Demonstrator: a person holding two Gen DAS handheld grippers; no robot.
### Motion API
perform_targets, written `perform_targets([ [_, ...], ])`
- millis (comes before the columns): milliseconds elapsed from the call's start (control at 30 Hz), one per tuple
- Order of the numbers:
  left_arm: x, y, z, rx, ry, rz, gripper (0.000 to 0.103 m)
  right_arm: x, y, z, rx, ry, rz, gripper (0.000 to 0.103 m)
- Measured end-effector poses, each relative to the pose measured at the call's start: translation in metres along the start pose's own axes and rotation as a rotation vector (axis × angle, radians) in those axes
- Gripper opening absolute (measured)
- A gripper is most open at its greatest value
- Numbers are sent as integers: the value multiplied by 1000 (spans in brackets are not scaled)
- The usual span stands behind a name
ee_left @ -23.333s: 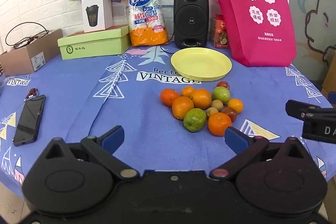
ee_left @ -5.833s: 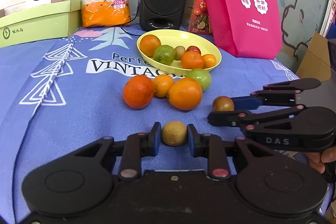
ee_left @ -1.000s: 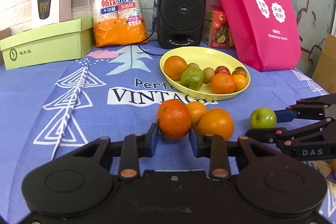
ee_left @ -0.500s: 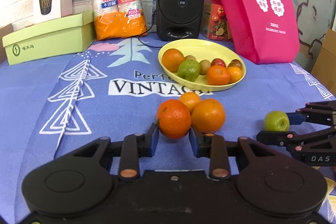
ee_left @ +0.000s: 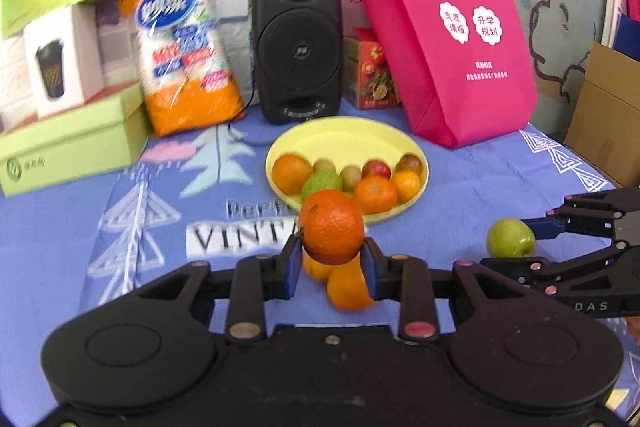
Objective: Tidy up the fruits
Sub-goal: 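Carry the orange and green apple onto the yellow plate and release both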
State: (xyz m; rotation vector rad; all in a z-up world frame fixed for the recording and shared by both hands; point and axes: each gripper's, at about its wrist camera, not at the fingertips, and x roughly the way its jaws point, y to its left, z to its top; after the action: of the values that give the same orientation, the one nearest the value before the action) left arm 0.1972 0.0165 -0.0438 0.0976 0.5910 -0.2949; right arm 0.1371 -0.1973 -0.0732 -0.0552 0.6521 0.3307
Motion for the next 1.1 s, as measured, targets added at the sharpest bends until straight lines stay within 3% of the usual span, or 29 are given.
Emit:
perform_targets([
  [167,31,-1,37,65,-12,2,31,15,-15,33,-17,-39,-18,45],
  [300,76,3,60,60,15,0,31,45,-34,64,23,-67,-33,45],
  [567,160,14,81,-18,90,5,31,115,-56,93,63,-52,-106,45],
  [700,184,22,87,-76,111,-5,32,132,-71,95,118,-50,-93,45],
  [767,191,25,89,-92,113,7,33,138,-75,96,129,-48,-92,45],
  [933,184,30,88,-89,101,39,55,142,-75,96,123,-42,-92,47],
  [1100,149,30,77,-64,64,41,55,123,-73,92,116,-61,-87,49],
])
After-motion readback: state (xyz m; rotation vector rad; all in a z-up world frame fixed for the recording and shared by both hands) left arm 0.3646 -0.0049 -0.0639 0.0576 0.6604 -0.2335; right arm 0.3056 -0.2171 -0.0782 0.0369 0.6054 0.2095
